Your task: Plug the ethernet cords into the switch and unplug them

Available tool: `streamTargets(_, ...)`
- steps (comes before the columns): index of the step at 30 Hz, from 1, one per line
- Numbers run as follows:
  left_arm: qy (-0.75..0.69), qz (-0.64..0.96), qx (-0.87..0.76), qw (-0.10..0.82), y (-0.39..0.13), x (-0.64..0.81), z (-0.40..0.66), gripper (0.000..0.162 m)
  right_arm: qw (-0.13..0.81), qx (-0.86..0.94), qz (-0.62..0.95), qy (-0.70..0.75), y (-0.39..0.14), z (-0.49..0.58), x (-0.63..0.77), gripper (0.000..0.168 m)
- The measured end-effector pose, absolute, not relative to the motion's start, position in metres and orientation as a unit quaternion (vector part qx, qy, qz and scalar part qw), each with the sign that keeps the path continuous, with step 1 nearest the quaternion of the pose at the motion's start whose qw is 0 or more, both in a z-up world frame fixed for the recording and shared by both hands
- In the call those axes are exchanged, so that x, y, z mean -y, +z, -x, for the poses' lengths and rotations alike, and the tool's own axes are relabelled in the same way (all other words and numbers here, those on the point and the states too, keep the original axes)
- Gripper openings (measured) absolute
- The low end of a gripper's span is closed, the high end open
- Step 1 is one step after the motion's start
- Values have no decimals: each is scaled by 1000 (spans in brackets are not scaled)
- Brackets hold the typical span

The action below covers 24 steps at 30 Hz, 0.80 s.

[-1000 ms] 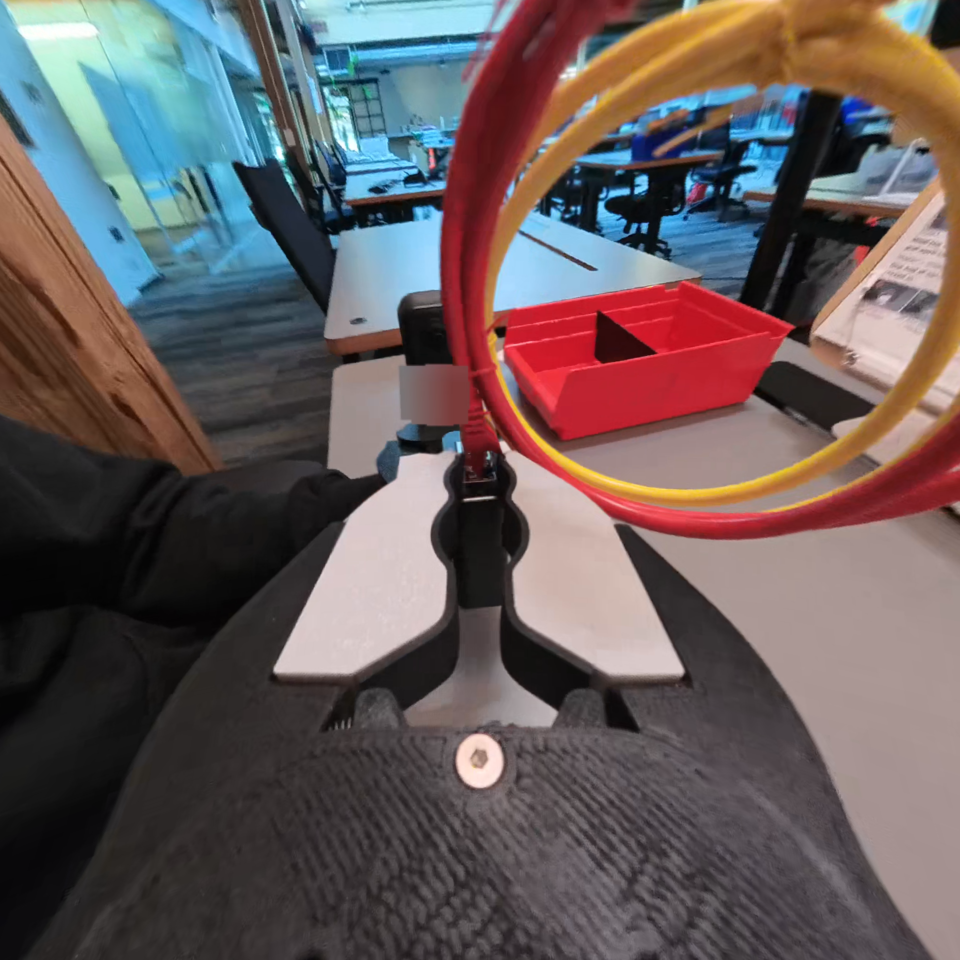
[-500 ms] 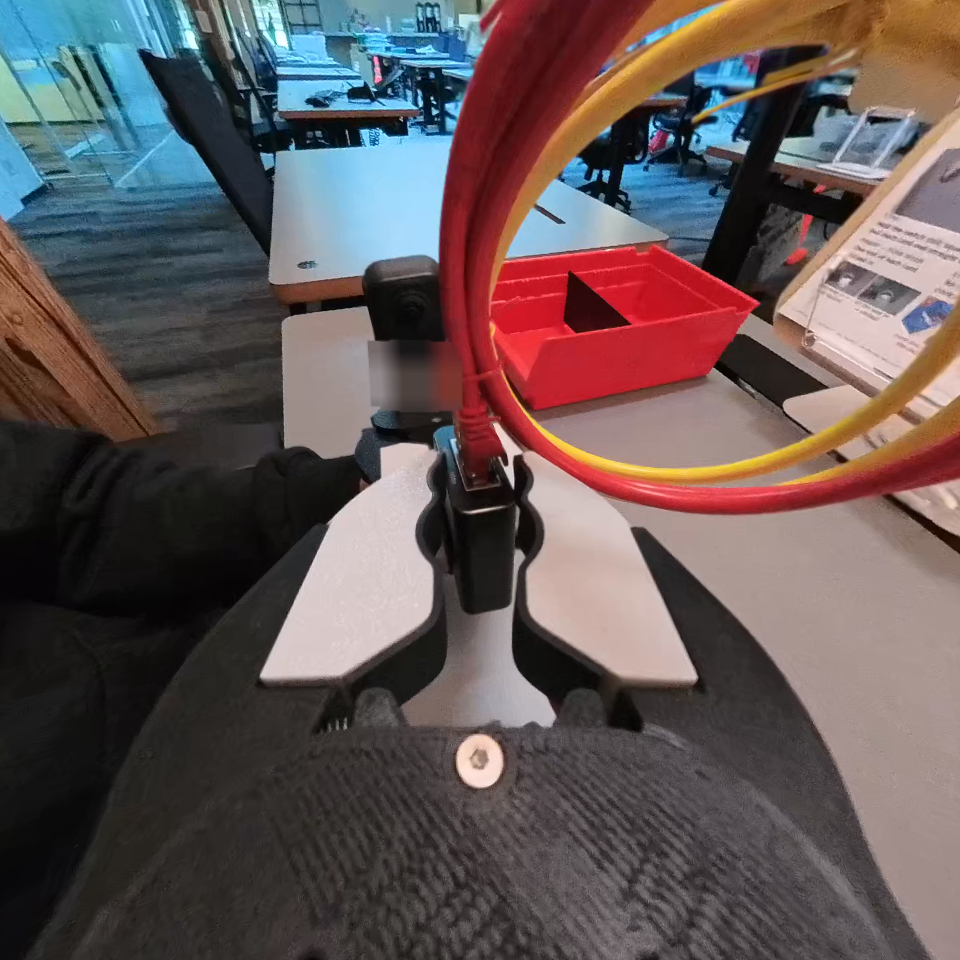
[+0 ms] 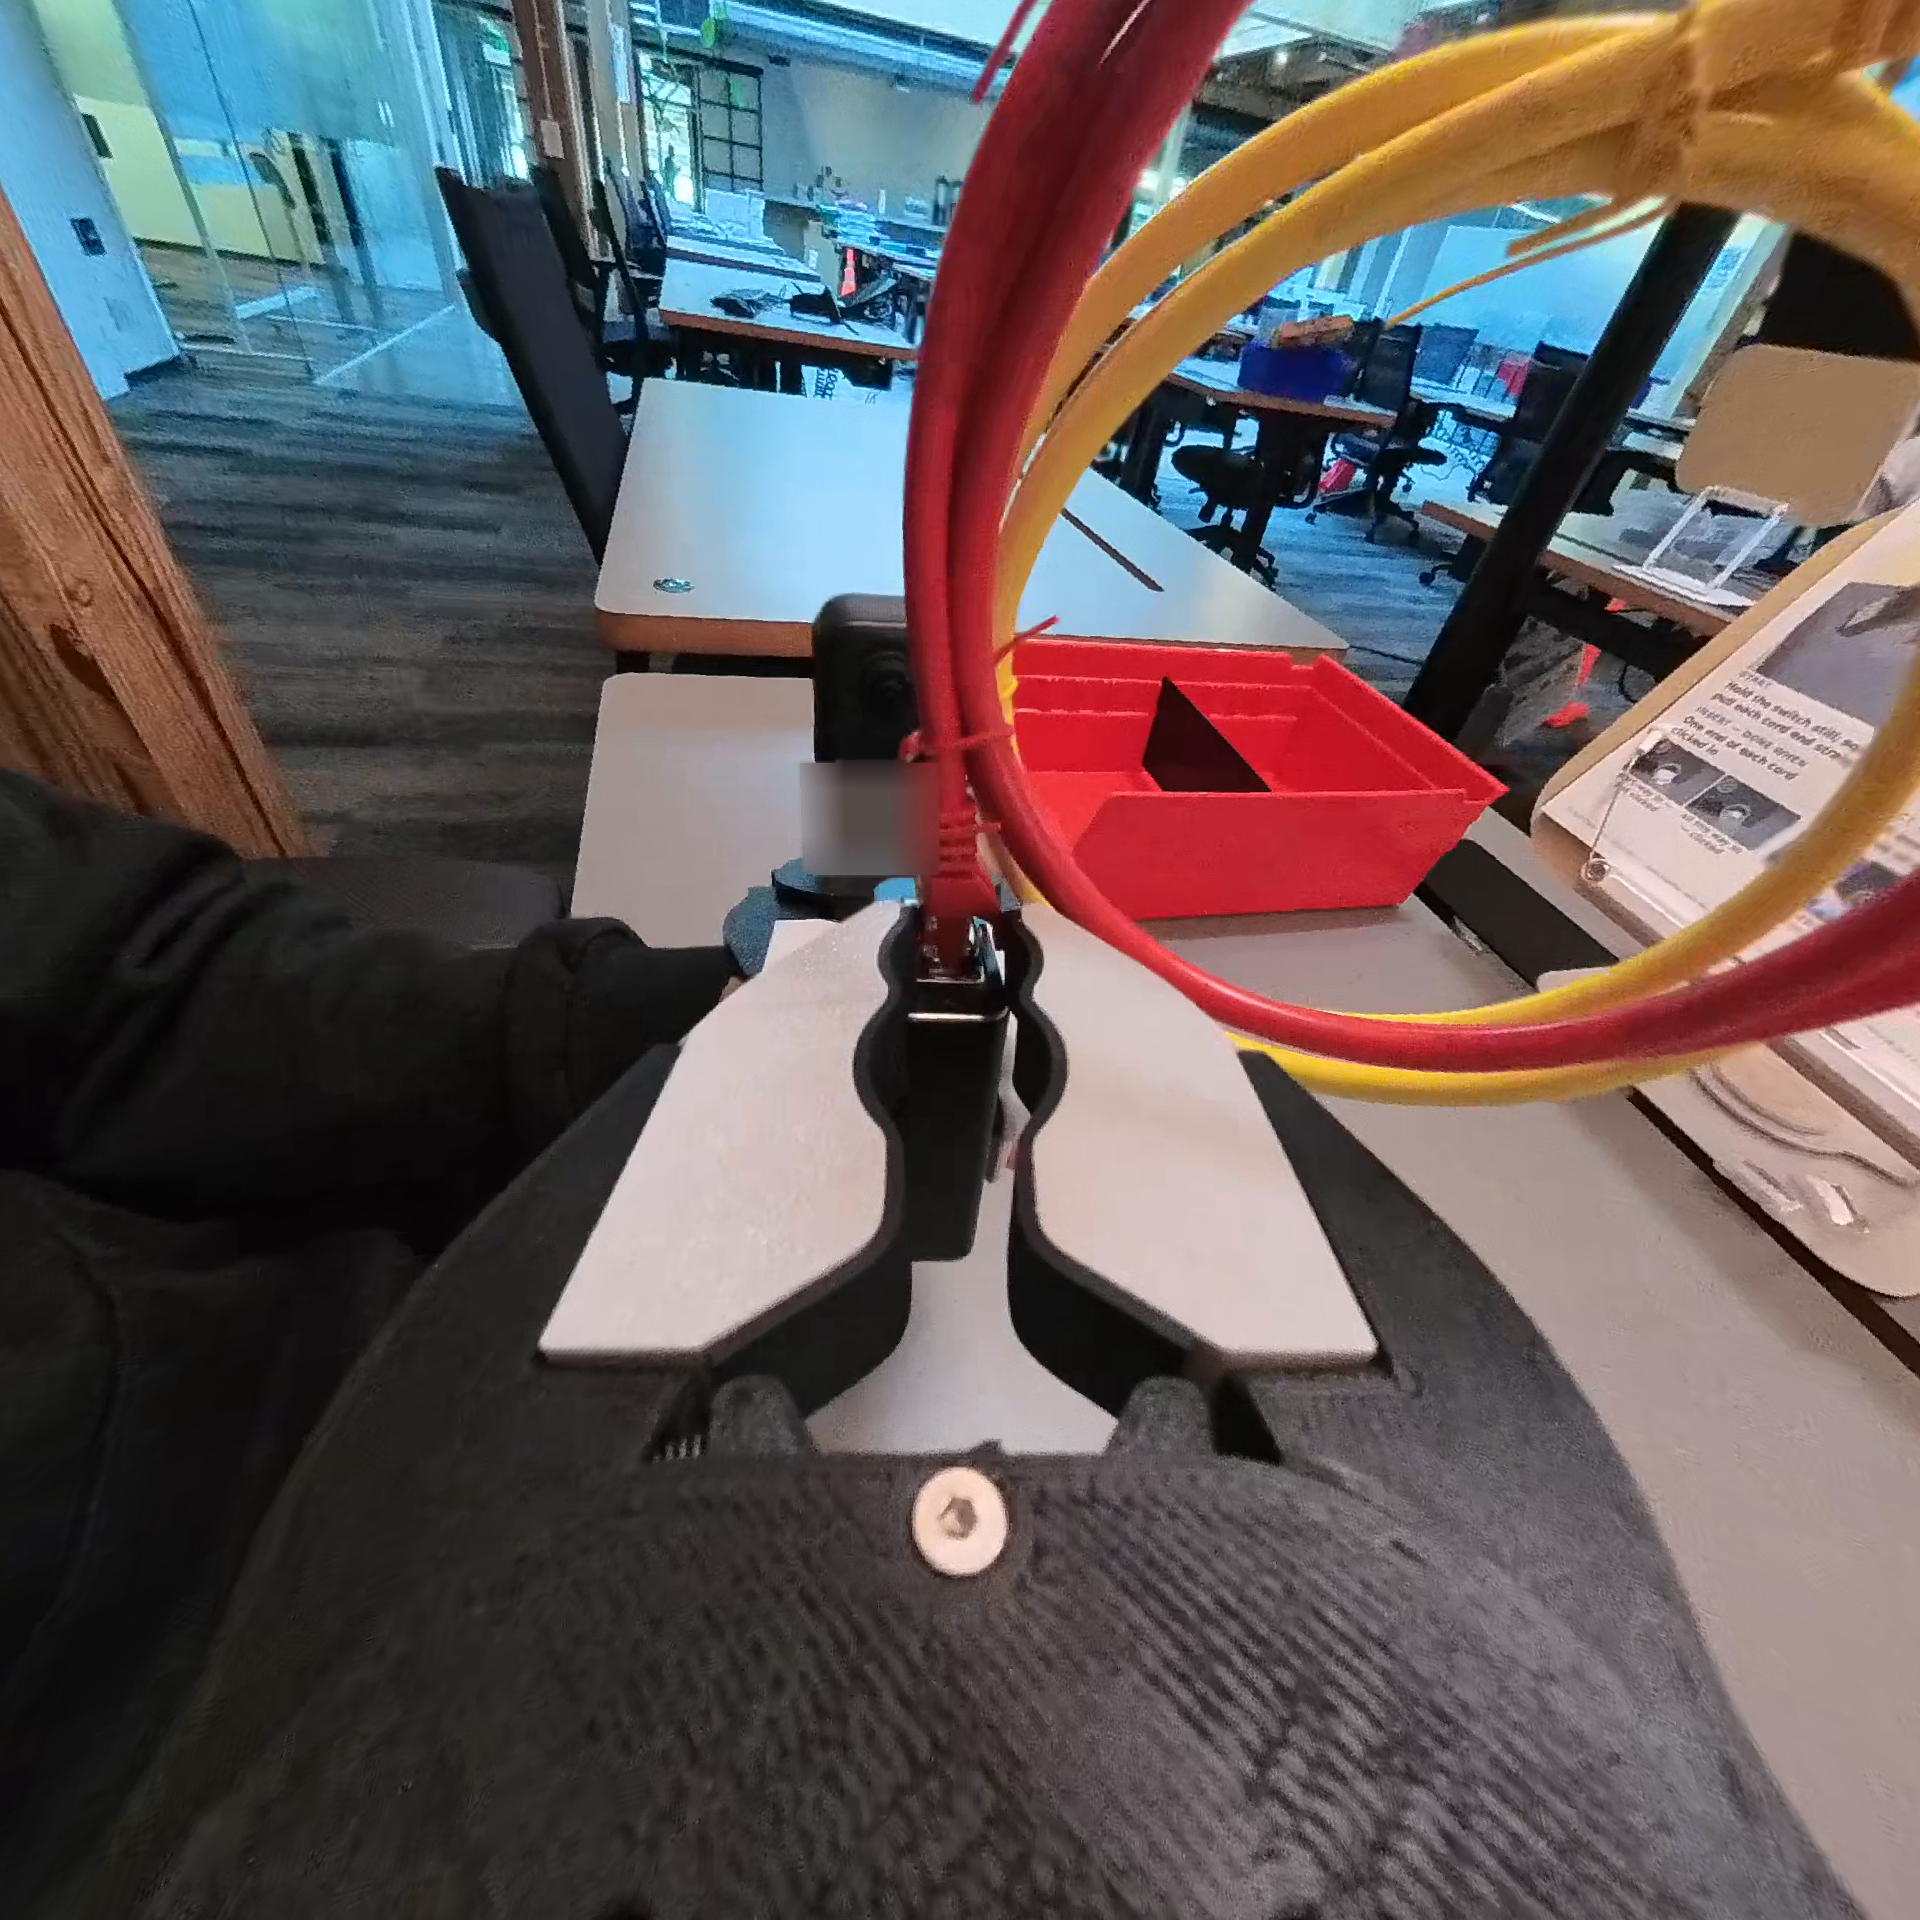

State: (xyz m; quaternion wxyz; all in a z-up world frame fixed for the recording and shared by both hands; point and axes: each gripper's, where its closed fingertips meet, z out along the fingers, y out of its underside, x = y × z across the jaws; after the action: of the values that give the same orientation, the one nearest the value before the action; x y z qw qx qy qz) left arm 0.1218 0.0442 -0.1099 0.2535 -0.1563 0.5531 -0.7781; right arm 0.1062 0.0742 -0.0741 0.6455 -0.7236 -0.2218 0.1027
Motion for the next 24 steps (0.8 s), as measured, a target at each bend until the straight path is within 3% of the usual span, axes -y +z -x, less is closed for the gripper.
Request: streamTargets(24, -754, 174, -587, 237, -137, -67, -121, 25, 666, 206, 709, 103, -97, -102, -99, 16)
